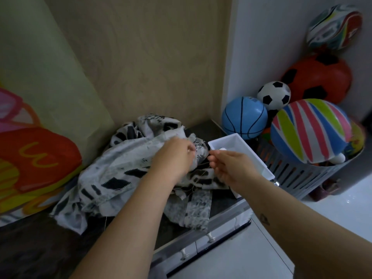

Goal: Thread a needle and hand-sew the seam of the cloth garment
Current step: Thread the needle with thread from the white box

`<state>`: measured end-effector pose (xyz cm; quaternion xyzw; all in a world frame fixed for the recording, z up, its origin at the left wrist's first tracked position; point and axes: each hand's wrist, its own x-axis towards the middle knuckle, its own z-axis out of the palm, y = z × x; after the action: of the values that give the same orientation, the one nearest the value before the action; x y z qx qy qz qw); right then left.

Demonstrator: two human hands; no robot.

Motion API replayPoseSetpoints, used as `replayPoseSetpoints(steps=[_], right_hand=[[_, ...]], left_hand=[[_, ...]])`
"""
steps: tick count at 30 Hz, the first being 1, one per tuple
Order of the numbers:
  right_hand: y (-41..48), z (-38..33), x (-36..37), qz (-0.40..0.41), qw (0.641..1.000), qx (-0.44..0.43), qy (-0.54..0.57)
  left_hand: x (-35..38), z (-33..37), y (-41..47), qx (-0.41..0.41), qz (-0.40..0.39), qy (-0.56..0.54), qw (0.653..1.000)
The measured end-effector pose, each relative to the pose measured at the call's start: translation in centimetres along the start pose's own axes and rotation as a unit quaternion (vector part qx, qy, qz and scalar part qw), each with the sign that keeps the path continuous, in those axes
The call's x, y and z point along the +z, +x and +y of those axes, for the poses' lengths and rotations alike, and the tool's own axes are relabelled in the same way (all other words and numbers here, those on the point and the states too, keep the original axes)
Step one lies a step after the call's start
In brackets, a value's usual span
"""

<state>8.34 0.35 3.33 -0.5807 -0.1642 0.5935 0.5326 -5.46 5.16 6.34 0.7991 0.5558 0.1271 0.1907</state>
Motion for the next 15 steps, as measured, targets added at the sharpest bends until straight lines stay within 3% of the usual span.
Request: replayPoseSetpoints(steps=[2, 8, 15], right_hand=[[-0.2, -0.1, -0.3, -0.01, 0.999, -0.016, -0.033], [-0.4, -0.7, -1.3, -0.015, 0.996, -0.039, -0.083], [0.0, -1.1, -1.8, -0.03, 0.993, -0.05, -0.103]], left_hand=[[0.4, 0.9, 2.3, 0.028, 0.032, 0.078, 0.996], [3.2, 2.4, 6.7, 0.064, -0.031, 0.294, 0.953], [4.5, 2.1, 8.5, -0.004, -0.062, 0.268, 0.961]])
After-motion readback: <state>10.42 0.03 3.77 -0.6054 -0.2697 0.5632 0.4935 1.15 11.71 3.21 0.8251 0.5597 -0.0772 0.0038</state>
